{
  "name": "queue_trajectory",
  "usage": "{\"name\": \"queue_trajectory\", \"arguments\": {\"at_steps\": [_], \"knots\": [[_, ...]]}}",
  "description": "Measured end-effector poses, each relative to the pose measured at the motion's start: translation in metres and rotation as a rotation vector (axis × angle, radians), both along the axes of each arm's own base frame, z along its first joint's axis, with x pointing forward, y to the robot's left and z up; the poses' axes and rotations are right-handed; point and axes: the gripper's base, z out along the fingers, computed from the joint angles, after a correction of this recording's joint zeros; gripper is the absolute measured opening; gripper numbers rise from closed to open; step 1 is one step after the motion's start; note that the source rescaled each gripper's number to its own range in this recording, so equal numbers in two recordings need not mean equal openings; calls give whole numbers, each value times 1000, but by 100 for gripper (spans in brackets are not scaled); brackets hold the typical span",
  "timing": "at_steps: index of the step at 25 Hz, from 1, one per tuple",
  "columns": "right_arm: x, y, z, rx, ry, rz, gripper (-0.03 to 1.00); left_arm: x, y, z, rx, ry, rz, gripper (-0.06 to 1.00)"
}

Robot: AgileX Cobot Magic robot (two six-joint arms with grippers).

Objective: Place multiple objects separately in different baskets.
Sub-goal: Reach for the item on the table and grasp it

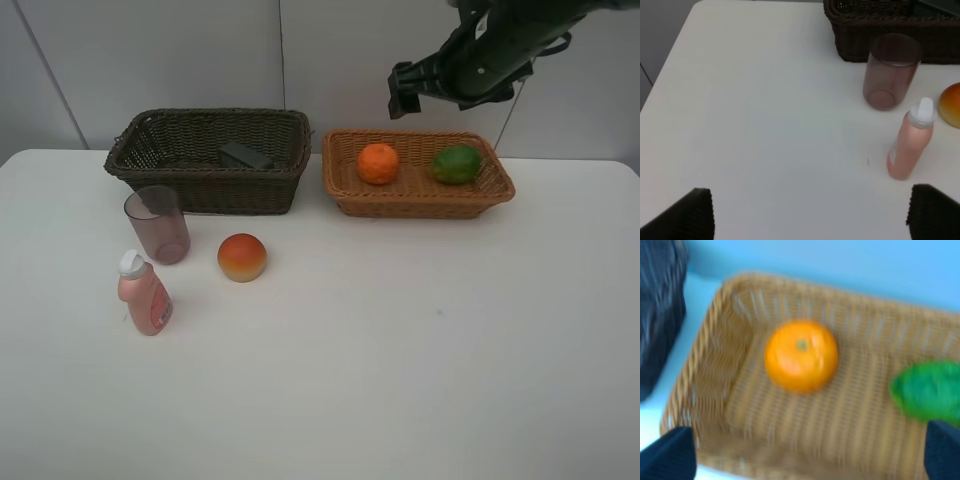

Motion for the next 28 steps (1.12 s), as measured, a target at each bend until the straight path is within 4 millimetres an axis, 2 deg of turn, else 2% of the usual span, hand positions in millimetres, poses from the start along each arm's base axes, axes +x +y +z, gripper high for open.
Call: {"name": "queue_trajectory", "arguments": {"at_steps": [5, 11, 23, 28], "knots": [[-34, -14, 0, -18, 30, 3, 100, 0, 0, 0, 0, 0, 0, 100], [-79, -46, 10, -35, 36, -32, 100, 0, 0, 0, 0, 0, 0, 100], [-204, -95, 58, -112, 15, -59, 100, 0, 0, 0, 0, 0, 0, 100], [-256, -113, 61, -113, 13, -94, 100, 0, 0, 0, 0, 0, 0, 100]]}}
